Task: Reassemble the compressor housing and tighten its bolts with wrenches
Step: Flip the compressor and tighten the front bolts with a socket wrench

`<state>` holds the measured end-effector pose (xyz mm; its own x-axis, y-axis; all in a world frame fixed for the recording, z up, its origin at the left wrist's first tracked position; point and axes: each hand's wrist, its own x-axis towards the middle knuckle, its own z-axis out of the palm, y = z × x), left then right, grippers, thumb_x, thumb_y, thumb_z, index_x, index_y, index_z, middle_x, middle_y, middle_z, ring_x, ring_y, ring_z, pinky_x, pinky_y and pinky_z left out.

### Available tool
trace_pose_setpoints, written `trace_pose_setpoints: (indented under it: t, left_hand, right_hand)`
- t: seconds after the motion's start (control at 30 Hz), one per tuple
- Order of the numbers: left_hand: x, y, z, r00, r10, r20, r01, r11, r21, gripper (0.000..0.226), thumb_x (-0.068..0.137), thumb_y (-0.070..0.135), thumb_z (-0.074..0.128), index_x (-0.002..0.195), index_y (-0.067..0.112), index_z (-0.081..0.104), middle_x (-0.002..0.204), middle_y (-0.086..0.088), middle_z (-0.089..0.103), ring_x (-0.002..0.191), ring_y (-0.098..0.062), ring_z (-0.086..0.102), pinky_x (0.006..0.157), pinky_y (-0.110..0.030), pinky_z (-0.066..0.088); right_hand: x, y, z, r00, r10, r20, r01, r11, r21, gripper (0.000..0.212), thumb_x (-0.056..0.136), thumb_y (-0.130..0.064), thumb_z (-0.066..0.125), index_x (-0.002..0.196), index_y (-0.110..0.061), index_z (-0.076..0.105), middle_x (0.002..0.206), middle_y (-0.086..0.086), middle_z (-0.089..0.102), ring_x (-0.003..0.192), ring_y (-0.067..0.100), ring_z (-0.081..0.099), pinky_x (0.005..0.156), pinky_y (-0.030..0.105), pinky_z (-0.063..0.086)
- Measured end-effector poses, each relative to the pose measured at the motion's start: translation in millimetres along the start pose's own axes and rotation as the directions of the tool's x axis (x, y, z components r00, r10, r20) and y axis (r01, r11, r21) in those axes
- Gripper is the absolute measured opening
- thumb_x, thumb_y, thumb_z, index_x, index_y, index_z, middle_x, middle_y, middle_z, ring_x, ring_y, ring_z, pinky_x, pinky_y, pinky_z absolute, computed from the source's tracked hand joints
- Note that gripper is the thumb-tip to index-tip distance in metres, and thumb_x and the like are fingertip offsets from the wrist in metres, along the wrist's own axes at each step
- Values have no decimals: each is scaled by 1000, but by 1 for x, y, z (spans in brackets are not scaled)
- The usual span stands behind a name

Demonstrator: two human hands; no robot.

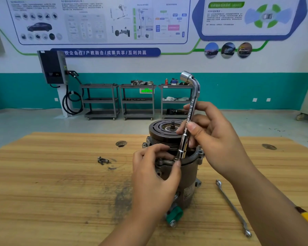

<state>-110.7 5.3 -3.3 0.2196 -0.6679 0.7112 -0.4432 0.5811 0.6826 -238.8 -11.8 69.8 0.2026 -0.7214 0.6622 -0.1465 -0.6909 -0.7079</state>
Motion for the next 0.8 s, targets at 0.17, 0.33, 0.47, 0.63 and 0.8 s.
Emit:
trace_pose_setpoints:
  t: [0.17, 0.33, 0.47, 0.63, 0.8]
  left_hand:
    - [-3, -3, 3, 999, -31, -11, 31, 999, -33, 37, 72, 13, 75, 90, 38, 55, 95, 11, 50, 95, 6, 51, 78, 1, 34]
    - [-5, -2, 4, 998, -69, -7, 68, 995, -78, 35, 73, 14, 75, 89, 38, 55, 96, 14, 48, 93, 3, 54, 78, -1, 37]
    - [-5, -1, 4, 997, -73, 4, 73, 994, -84, 33, 74, 15, 74, 91, 37, 55, 98, 10, 48, 94, 7, 53, 77, 1, 36]
    - [-5, -2, 3, 998, -53, 13, 54, 996, -66, 34, 74, 15, 74, 90, 37, 55, 97, 10, 48, 94, 9, 51, 76, 1, 35]
    - [-6, -2, 3, 999, -38, 24, 40, 997, -66, 34, 74, 15, 74, 90, 38, 54, 97, 10, 47, 95, 9, 50, 77, 1, 35]
  right_hand:
    - [0, 1, 3, 1000, 18, 20, -17, 999, -36, 34, 95, -4, 45, 112, -33, 48, 82, -4, 69, 56, 7, 55, 60, 18, 47]
    - [0, -2, 5, 998, 55, 21, -53, 996, -73, 29, 95, -4, 46, 100, -32, 54, 81, -3, 68, 57, 5, 55, 61, 18, 48]
    - [6, -6, 5, 993, 107, 49, -101, 988, -117, 23, 95, -6, 47, 92, -27, 56, 78, -1, 69, 56, 6, 56, 60, 20, 49]
    - [16, -11, 1, 985, 167, 50, -155, 971, -180, 12, 93, -10, 50, 90, -20, 55, 75, -3, 72, 52, 6, 59, 57, 23, 47]
    - [15, -16, 4, 992, 119, 36, -106, 959, -265, 6, 93, -18, 51, 93, -23, 54, 73, -1, 71, 65, 4, 64, 63, 25, 52]
